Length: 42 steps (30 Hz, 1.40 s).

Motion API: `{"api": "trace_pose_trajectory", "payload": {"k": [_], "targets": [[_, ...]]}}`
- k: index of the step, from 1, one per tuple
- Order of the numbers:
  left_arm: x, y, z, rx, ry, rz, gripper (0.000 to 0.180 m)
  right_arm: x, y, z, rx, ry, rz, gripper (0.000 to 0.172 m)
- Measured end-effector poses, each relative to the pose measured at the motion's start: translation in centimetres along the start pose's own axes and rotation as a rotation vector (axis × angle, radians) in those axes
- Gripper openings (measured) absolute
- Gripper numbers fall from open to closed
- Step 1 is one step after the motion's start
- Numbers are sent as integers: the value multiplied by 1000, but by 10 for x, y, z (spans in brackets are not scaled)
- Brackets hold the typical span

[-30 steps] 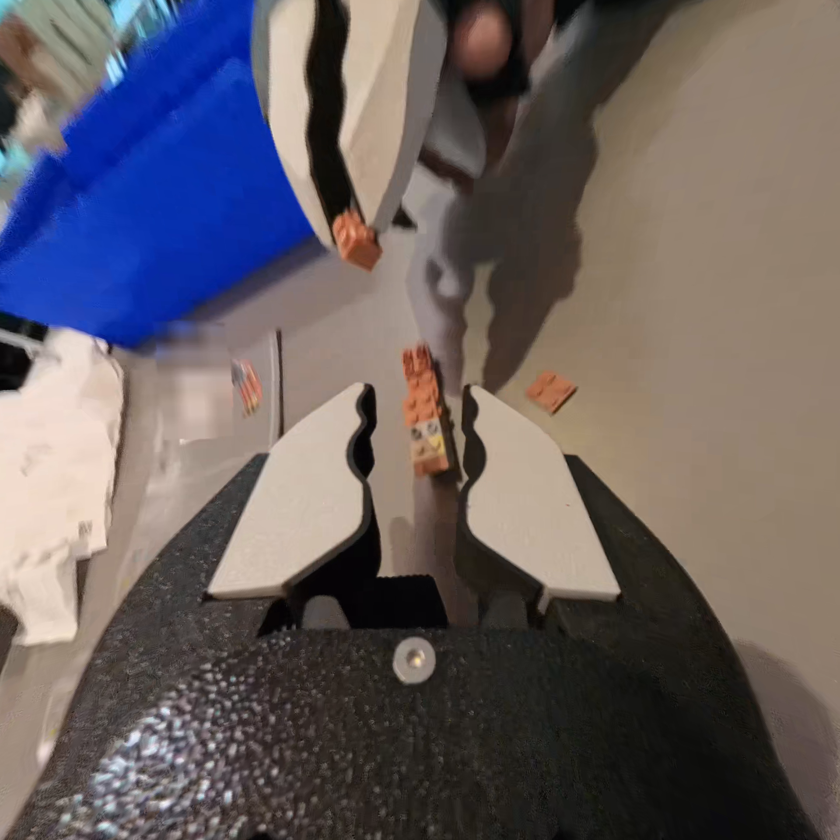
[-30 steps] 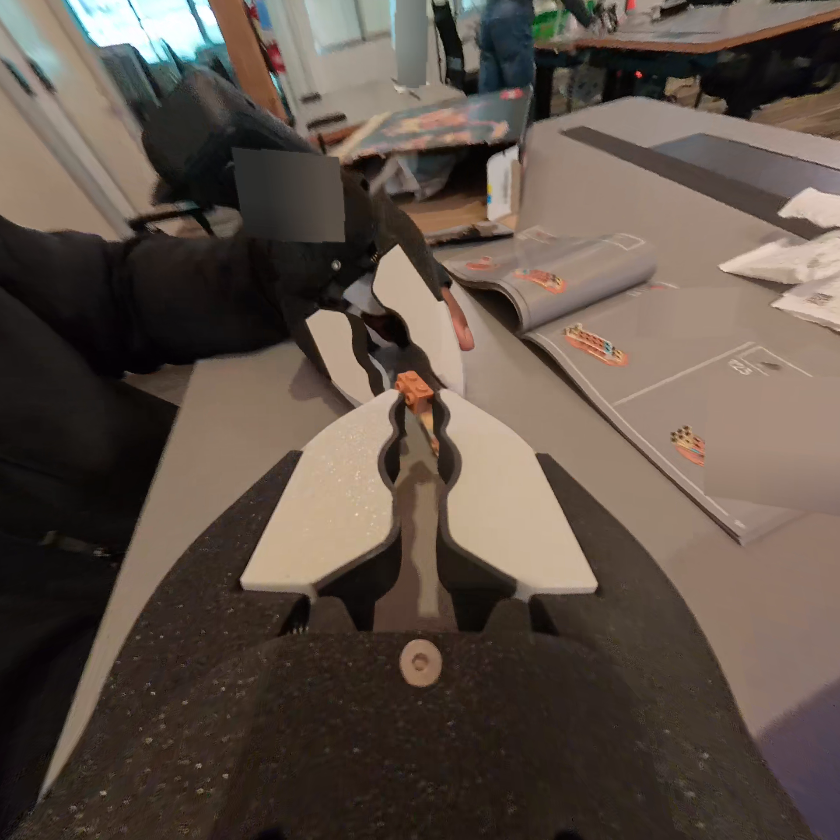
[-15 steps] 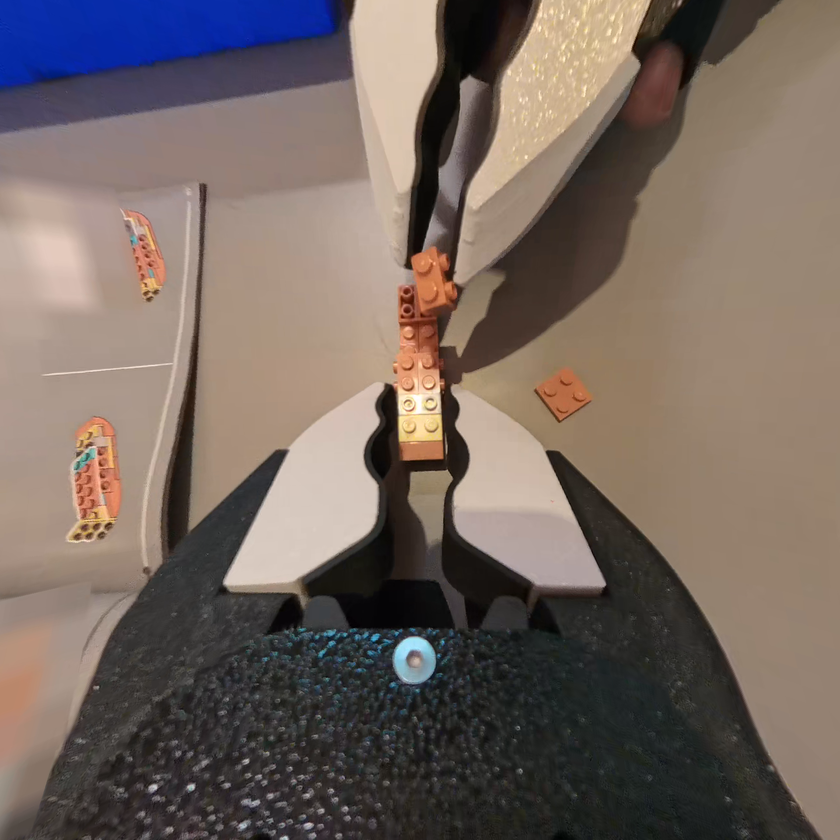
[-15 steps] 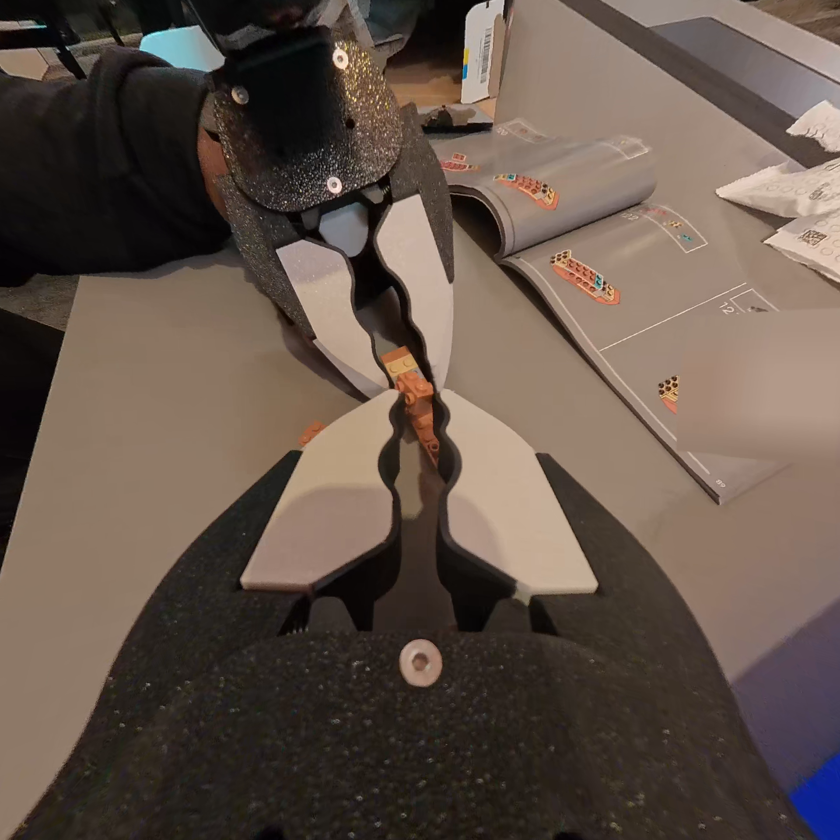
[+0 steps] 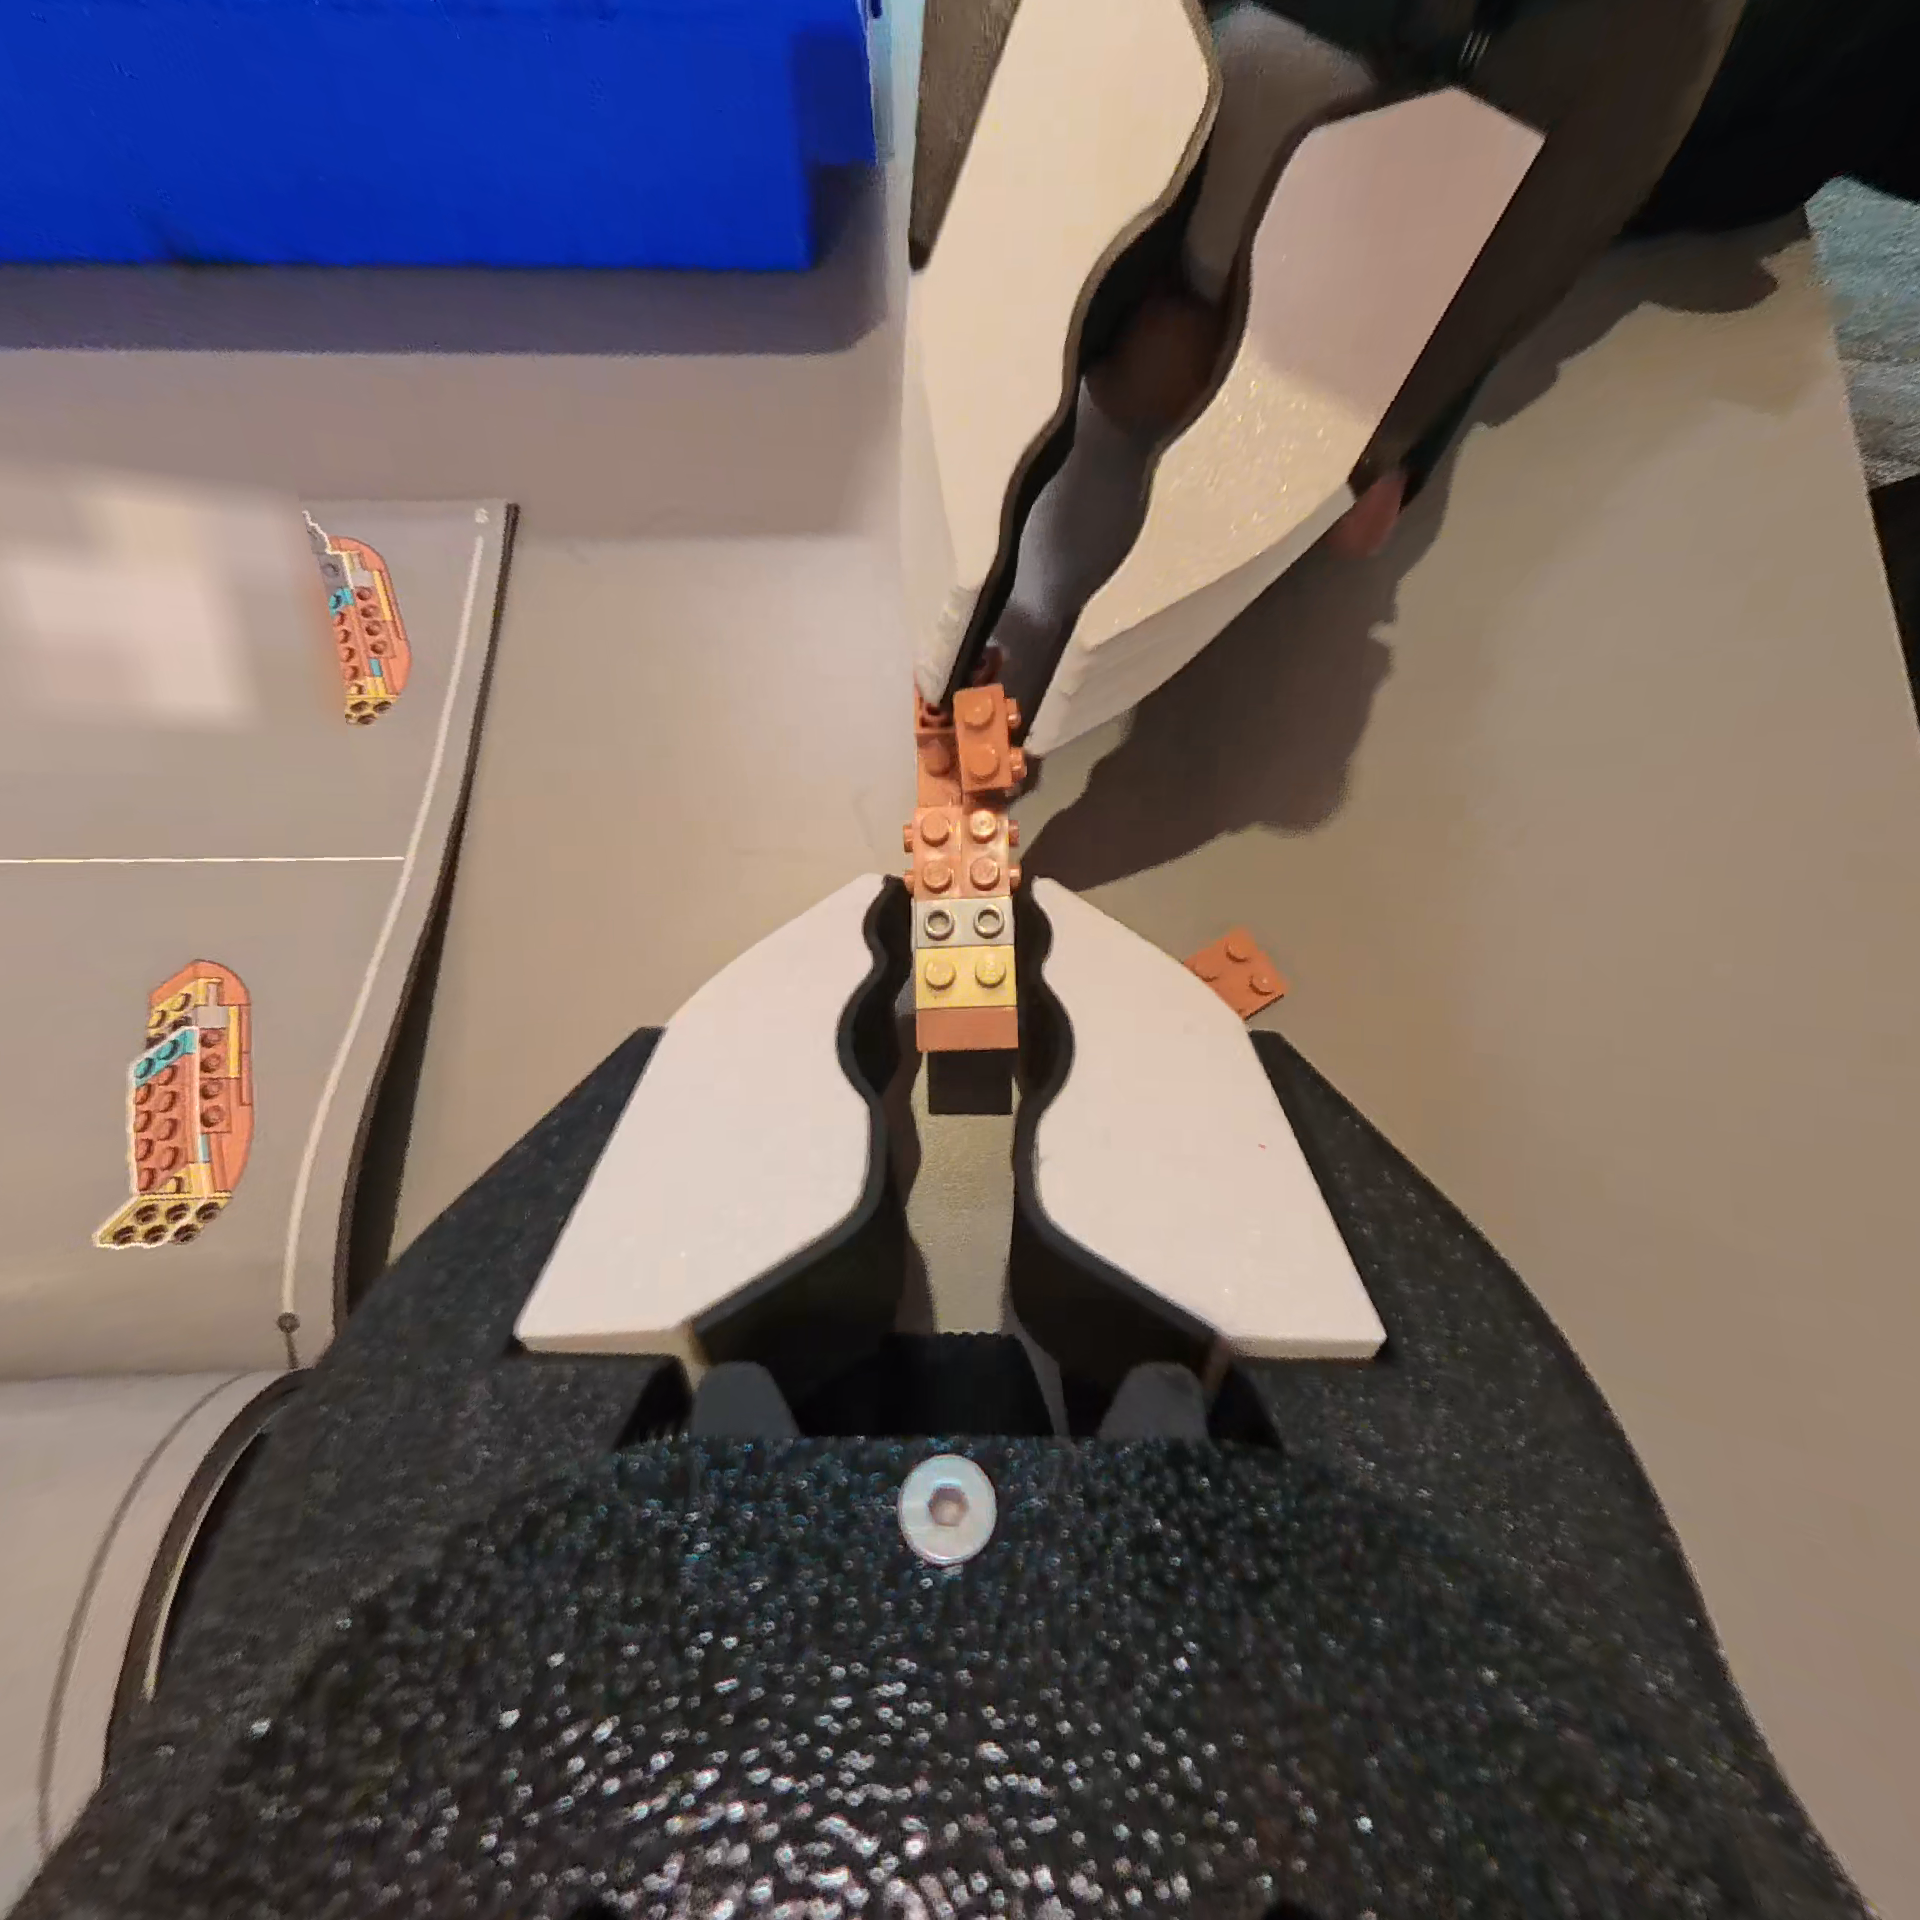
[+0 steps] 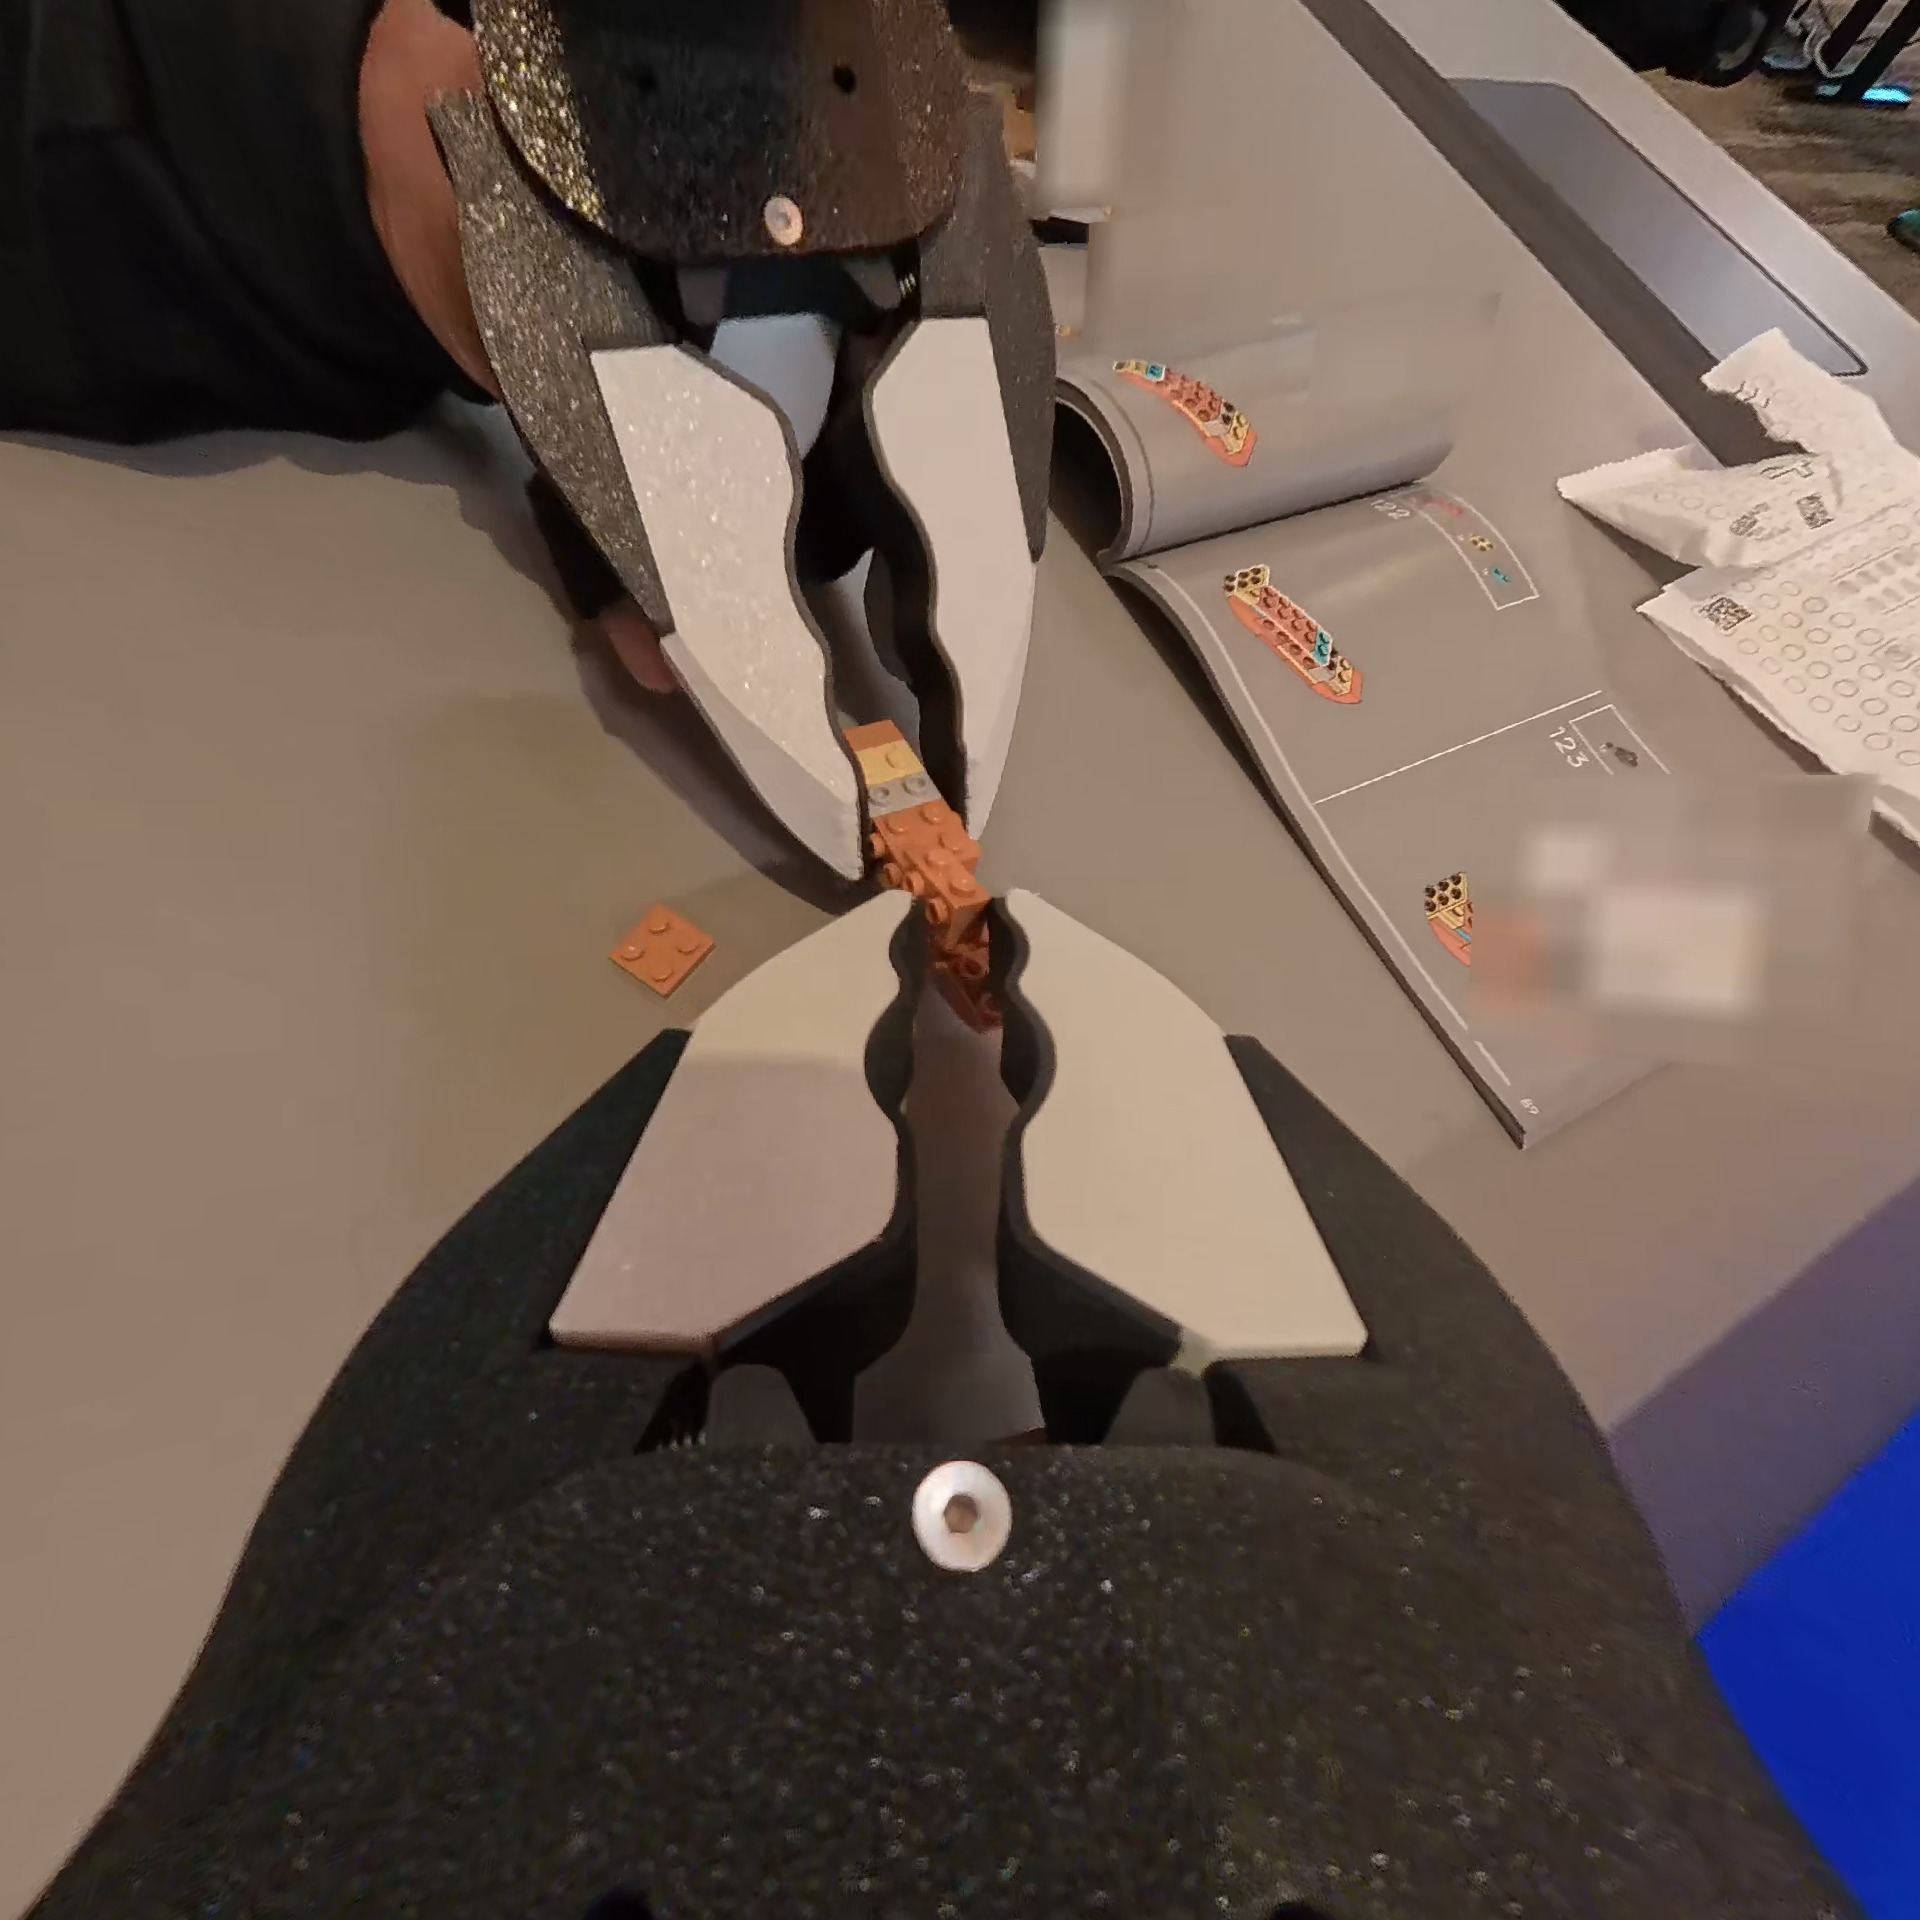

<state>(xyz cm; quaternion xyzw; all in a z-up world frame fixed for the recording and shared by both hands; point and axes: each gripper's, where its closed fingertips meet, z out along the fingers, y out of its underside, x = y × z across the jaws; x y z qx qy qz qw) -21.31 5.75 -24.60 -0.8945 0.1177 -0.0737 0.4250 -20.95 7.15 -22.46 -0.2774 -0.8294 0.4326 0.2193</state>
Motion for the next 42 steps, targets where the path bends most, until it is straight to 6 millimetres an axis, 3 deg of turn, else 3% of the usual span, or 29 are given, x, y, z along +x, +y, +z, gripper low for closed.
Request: {"api": "trace_pose_trajectory", "payload": {"k": [42], "targets": [[5,-9,-4,51,24,22,19,-5,2,0,-53,37,-126,15]]}}
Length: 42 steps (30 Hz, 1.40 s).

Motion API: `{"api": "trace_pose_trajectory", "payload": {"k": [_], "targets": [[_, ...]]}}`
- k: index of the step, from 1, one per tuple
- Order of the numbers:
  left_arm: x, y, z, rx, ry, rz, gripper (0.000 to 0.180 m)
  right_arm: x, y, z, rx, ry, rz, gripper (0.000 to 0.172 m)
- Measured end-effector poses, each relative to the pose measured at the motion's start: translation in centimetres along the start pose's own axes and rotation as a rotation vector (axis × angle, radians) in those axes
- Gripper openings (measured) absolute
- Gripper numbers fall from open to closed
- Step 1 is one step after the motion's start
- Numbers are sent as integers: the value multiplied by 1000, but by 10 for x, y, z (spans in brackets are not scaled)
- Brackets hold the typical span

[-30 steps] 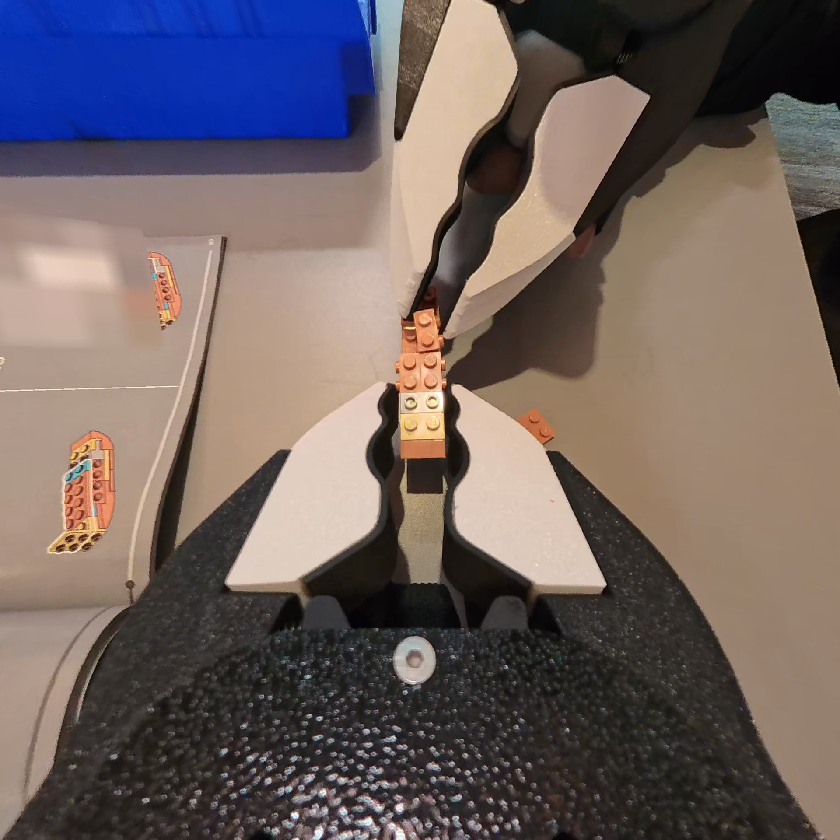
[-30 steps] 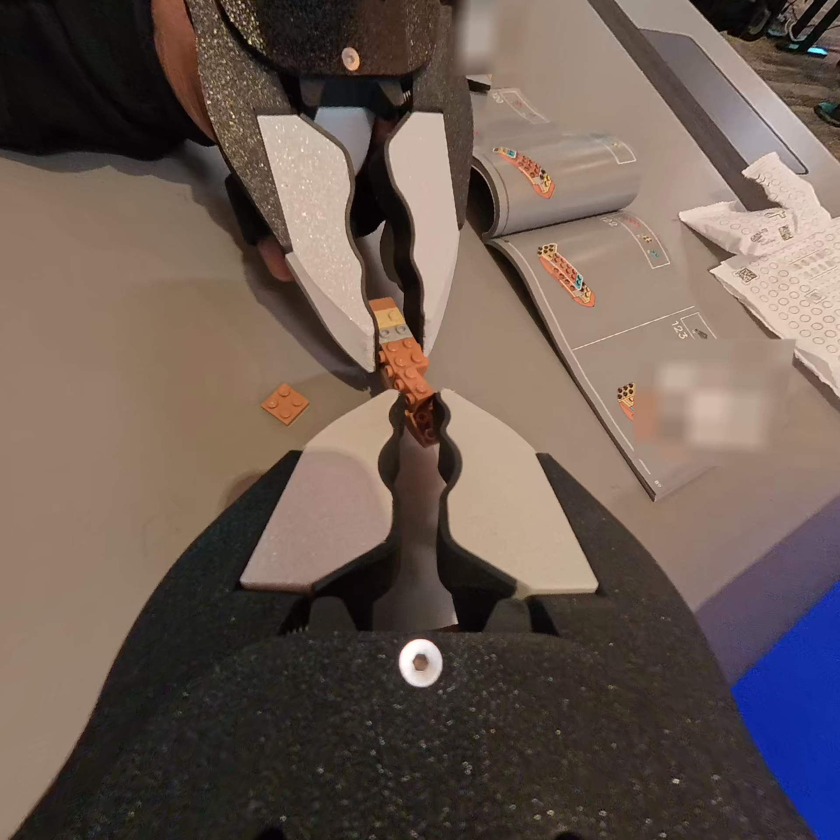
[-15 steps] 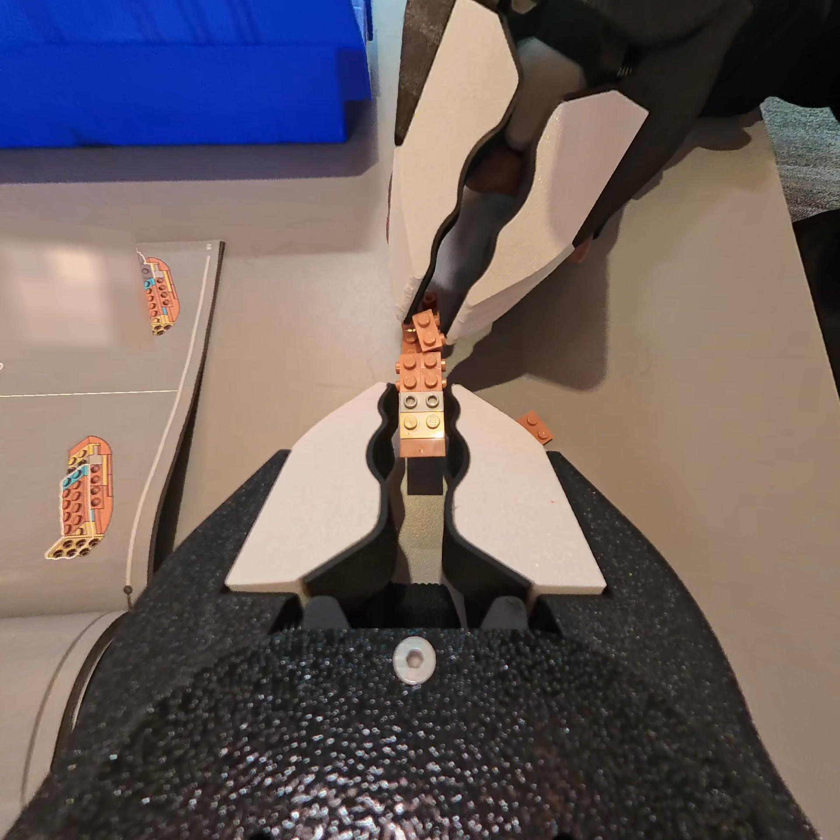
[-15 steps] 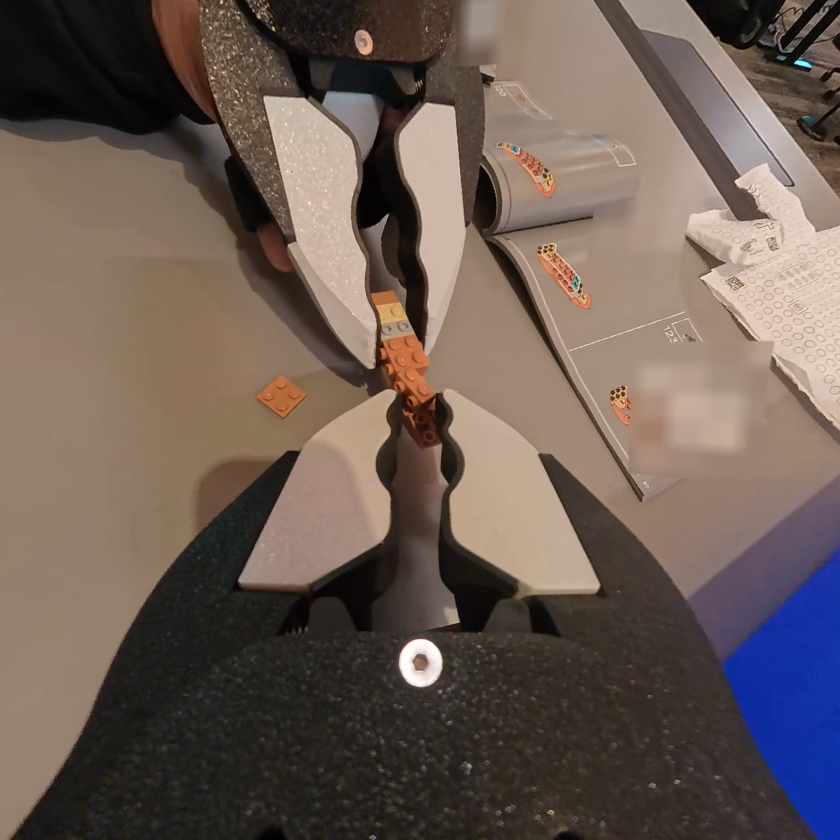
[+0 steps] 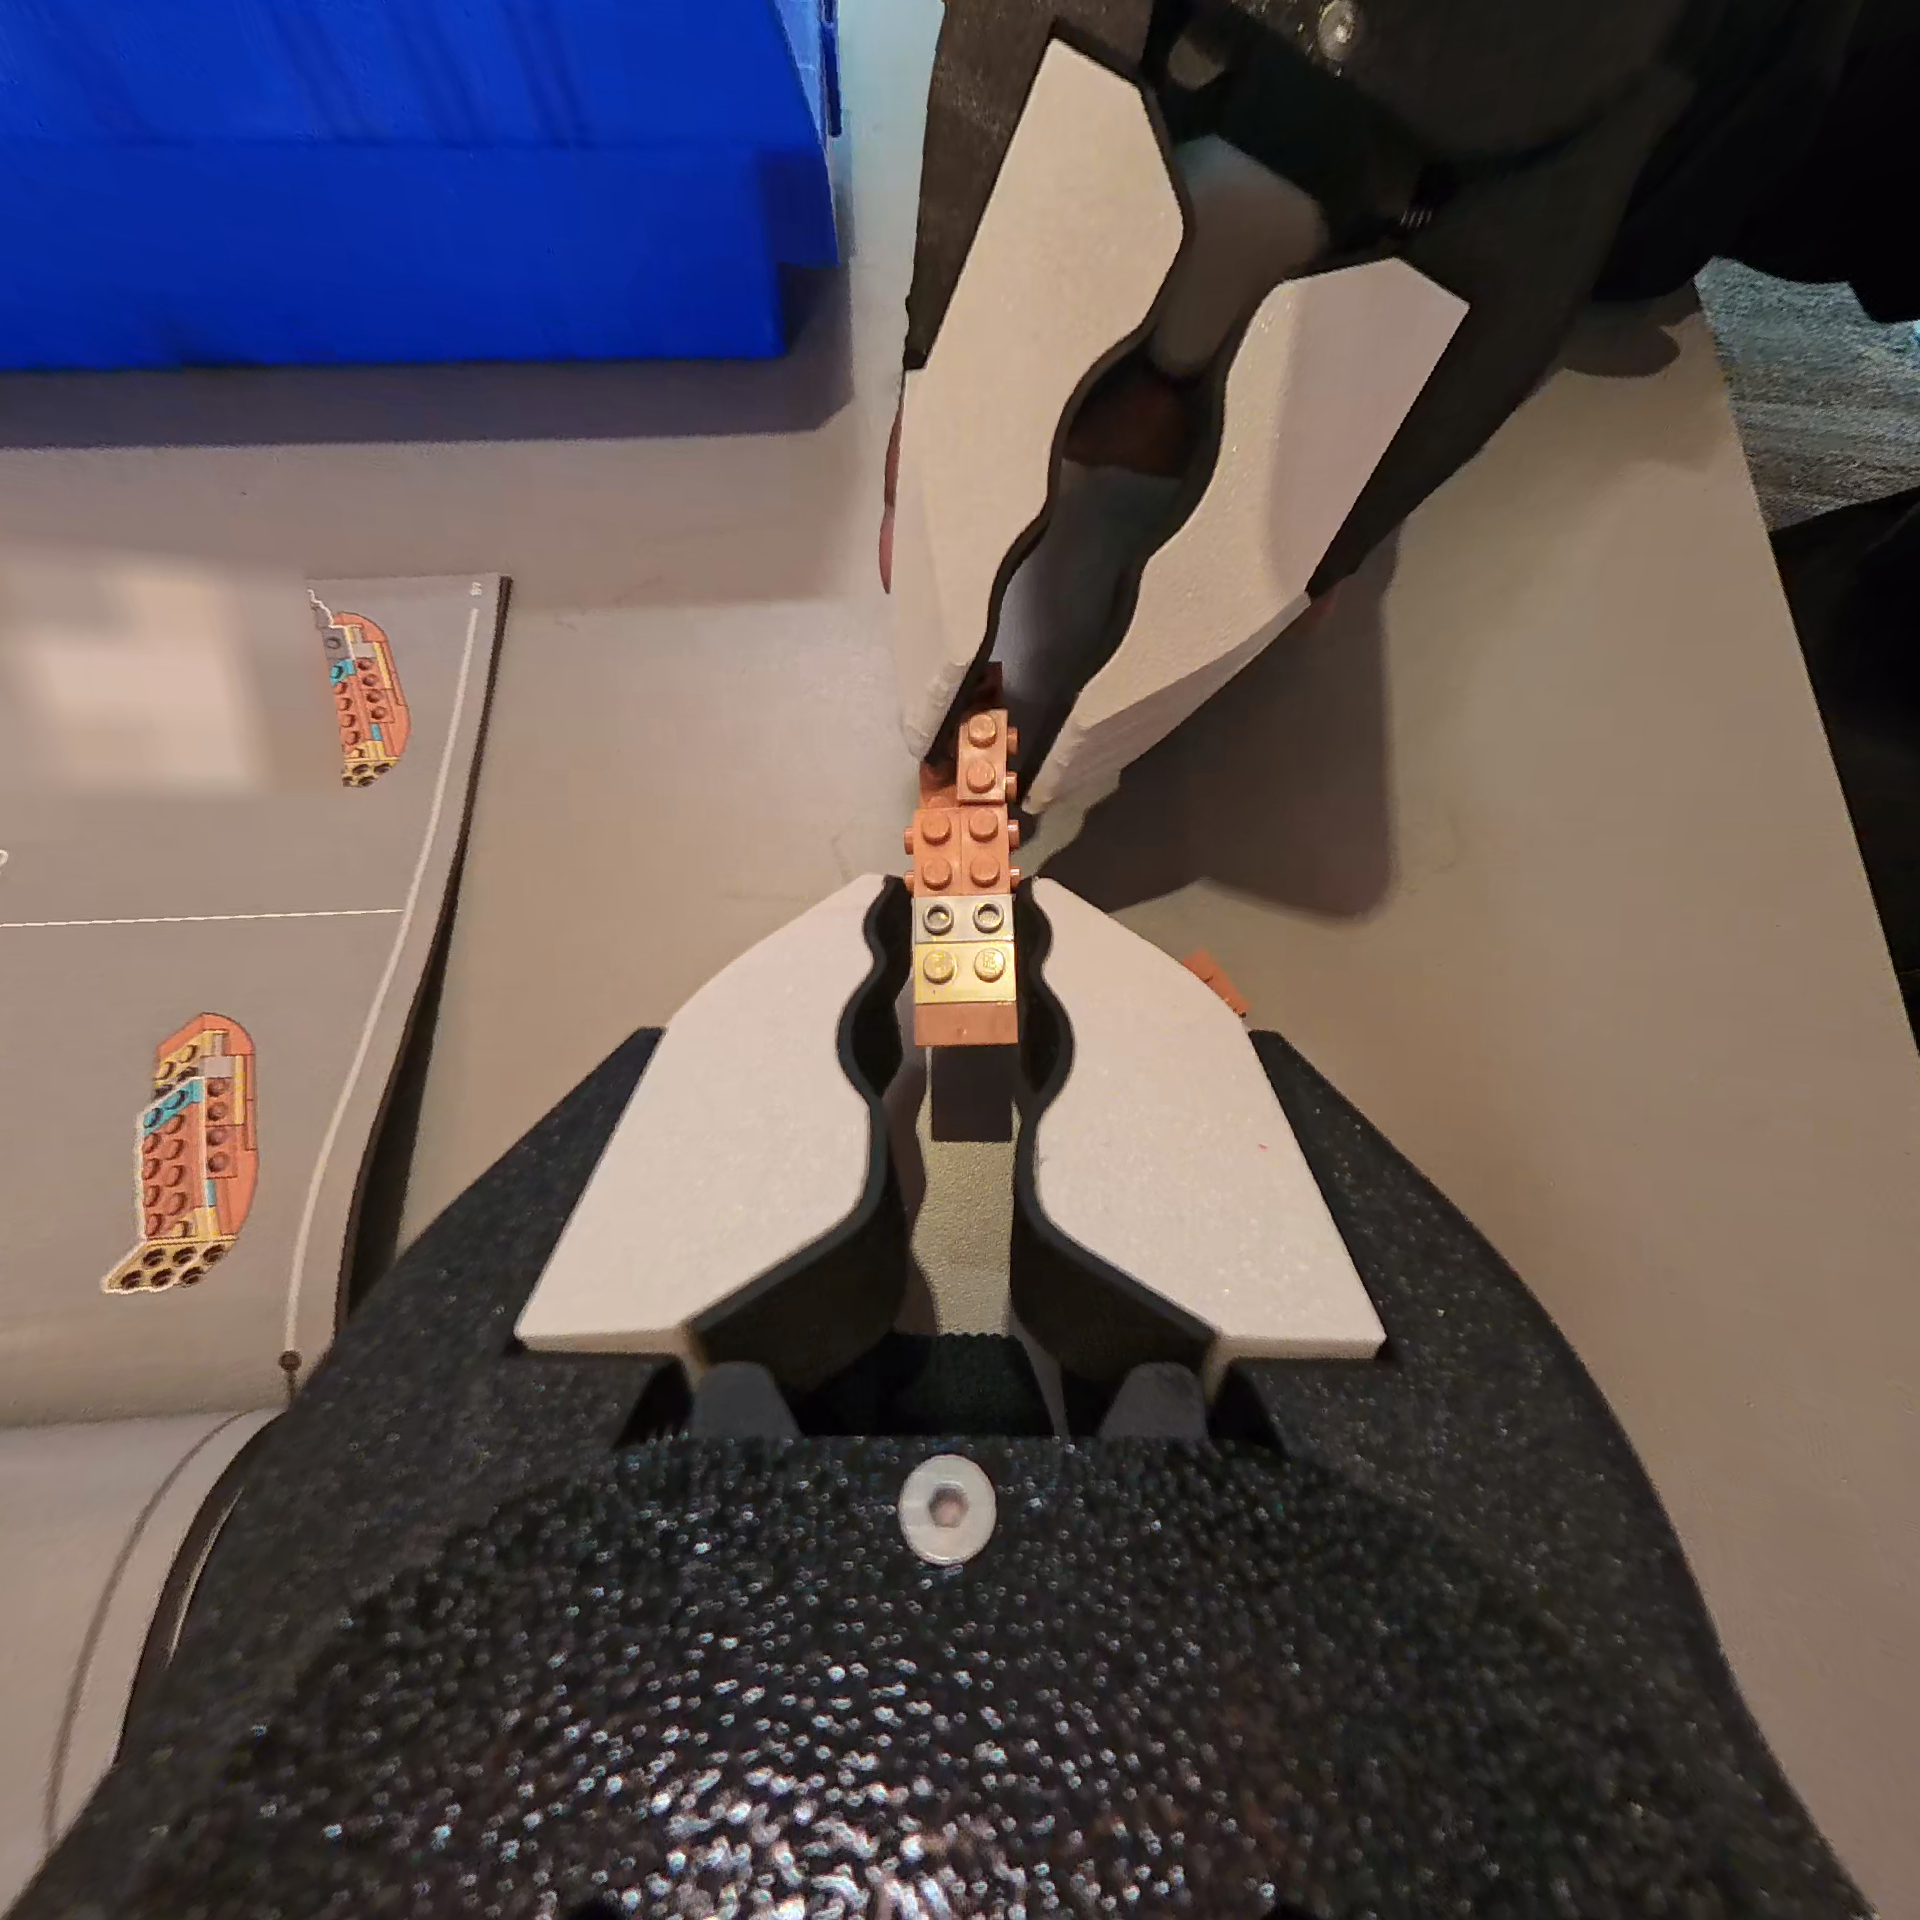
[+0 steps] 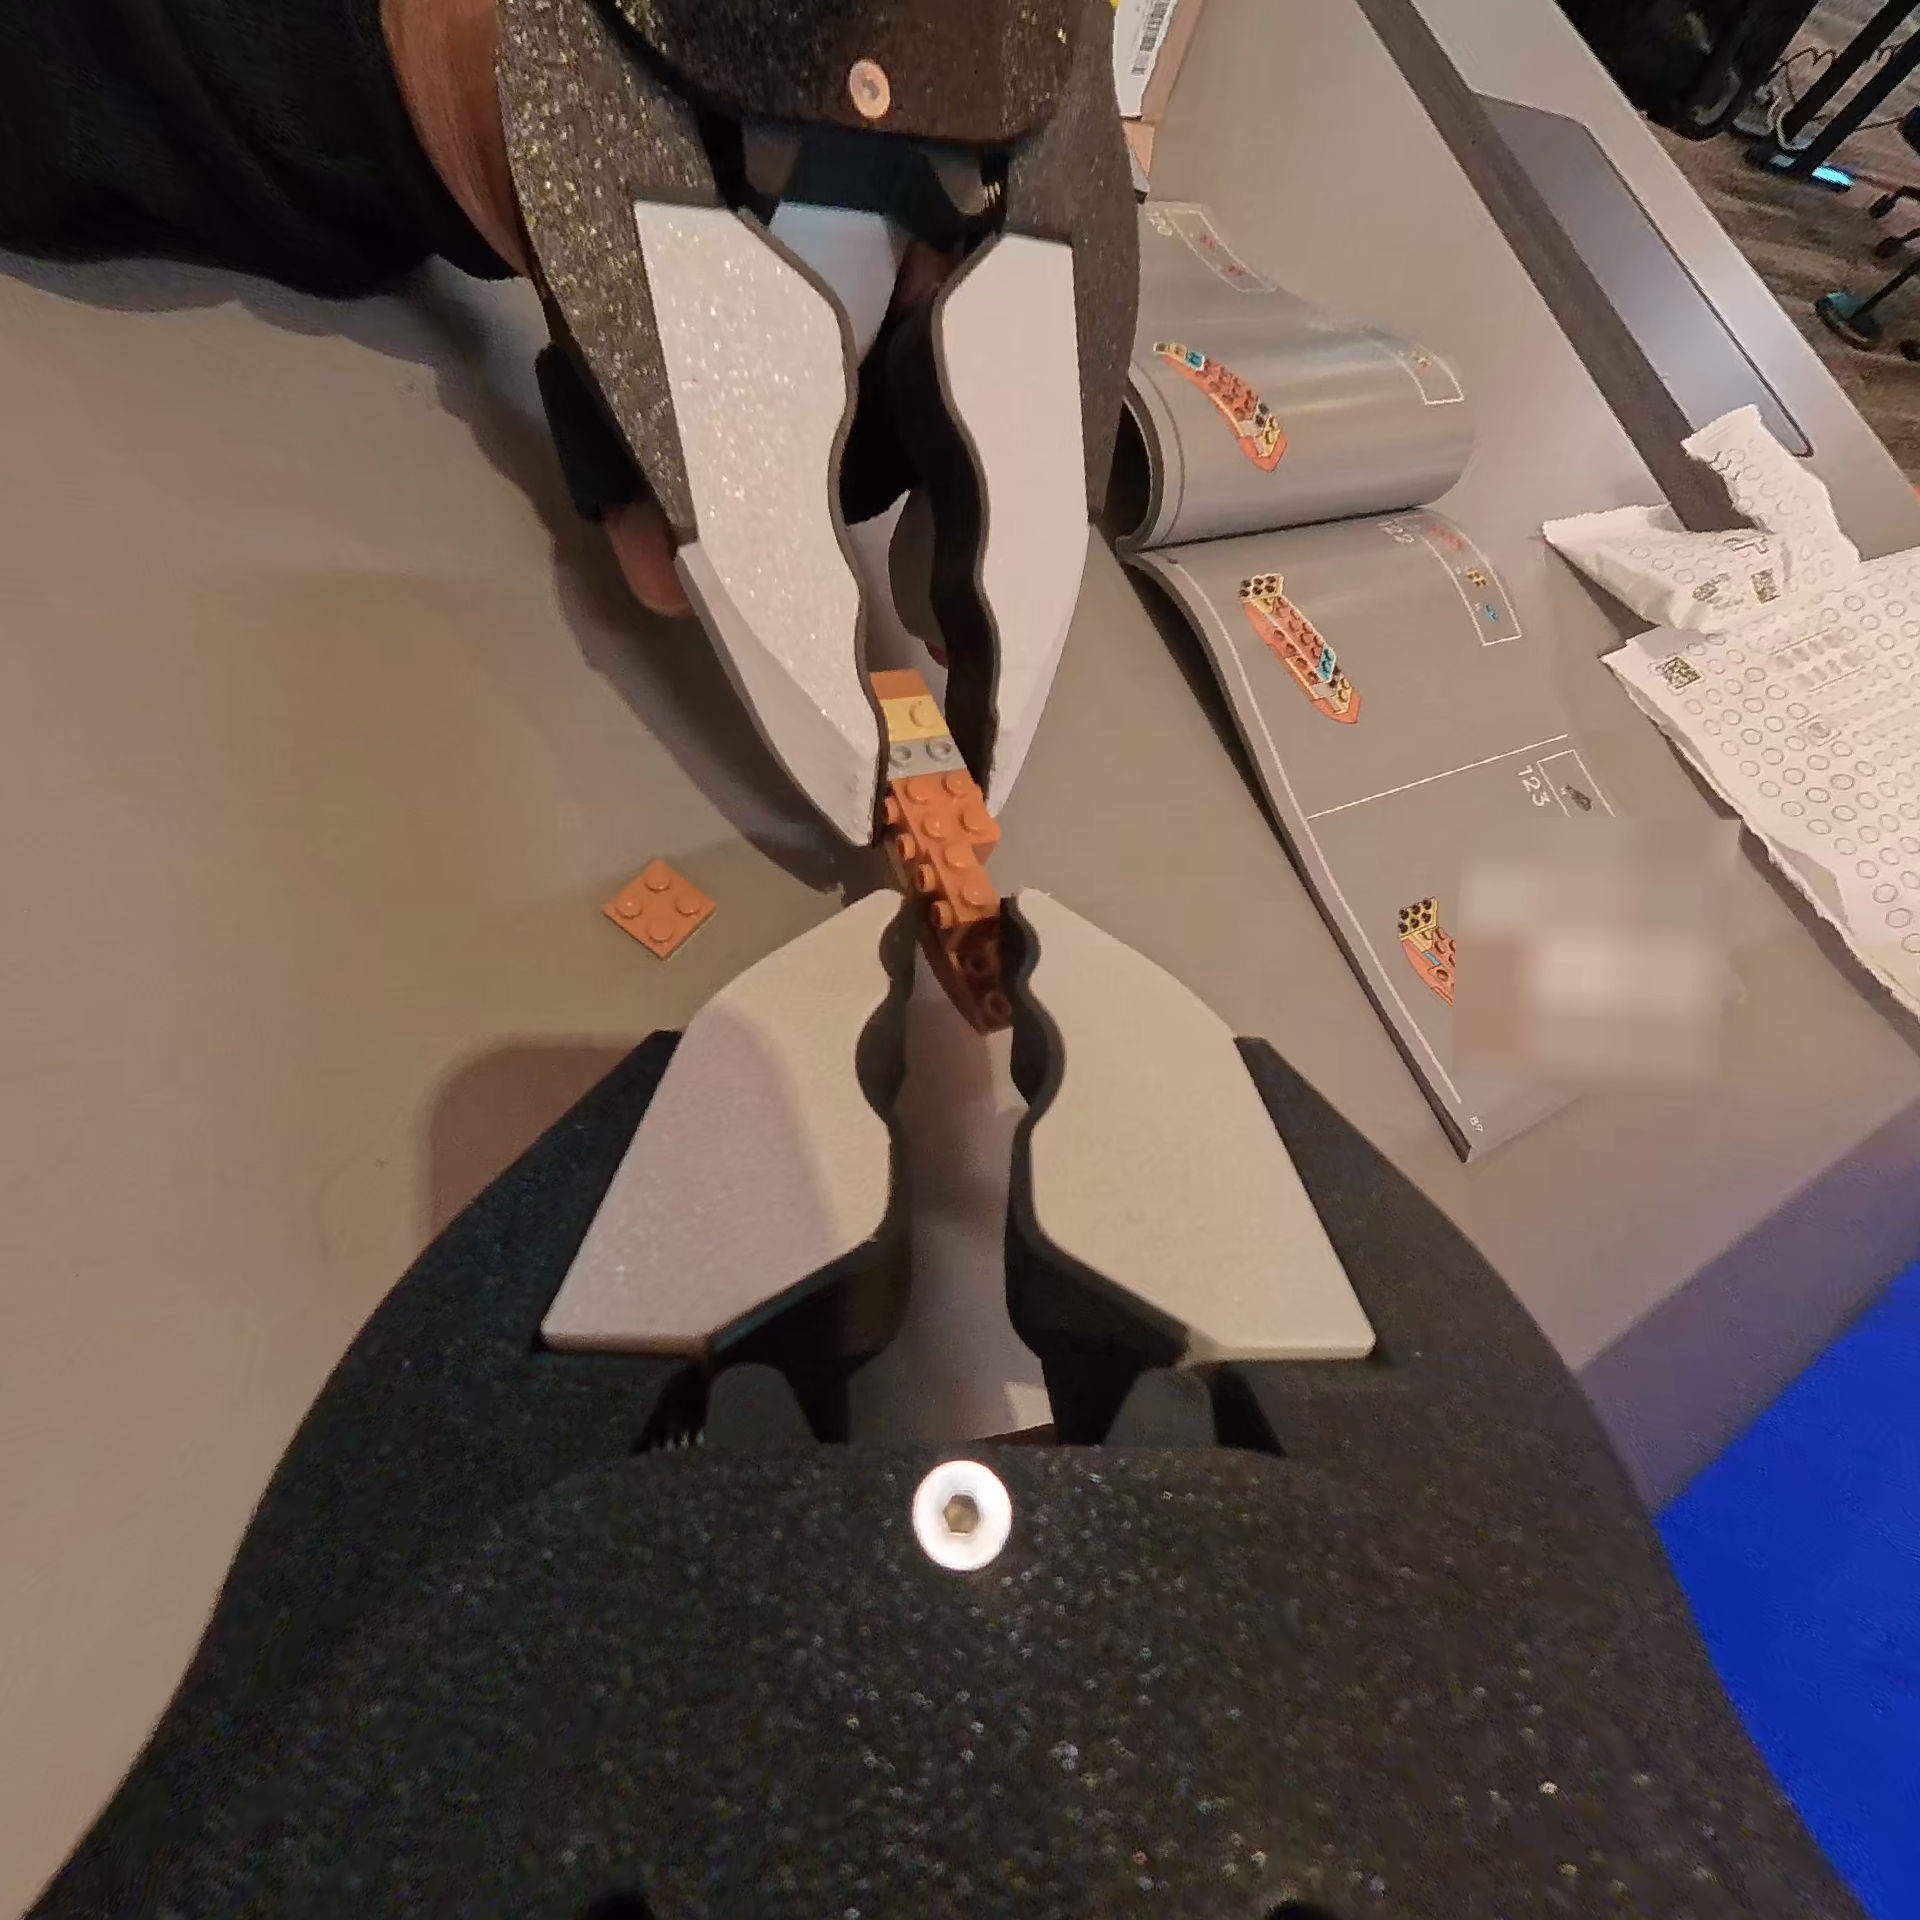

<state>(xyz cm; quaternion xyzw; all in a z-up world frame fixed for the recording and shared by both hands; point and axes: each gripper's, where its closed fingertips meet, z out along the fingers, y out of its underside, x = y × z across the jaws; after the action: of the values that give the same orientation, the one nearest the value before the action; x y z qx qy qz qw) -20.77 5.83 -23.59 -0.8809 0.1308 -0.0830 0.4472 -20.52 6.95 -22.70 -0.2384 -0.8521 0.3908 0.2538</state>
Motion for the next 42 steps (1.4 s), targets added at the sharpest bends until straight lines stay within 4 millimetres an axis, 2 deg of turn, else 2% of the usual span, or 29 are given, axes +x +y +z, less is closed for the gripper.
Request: {"api": "trace_pose_trajectory", "payload": {"k": [16,21,26,29,37,42], "targets": [[2,-3,-3,20,19,-1,19,-1,-4,-3,14,17,-68,25],[1,-3,-6,24,30,-34,19,7,-9,-13,34,113,-291,29],[0,-3,-8,27,38,-54,19,8,-11,-17,12,275,-676,33],[1,-2,-7,24,41,-56,19,4,-11,-15,-4,338,-831,33],[2,-3,-7,24,51,-61,19,0,-16,-9,1,402,-949,33],[4,-4,-7,28,59,-63,19,-1,-11,-5,-30,408,-1002,34]]}}
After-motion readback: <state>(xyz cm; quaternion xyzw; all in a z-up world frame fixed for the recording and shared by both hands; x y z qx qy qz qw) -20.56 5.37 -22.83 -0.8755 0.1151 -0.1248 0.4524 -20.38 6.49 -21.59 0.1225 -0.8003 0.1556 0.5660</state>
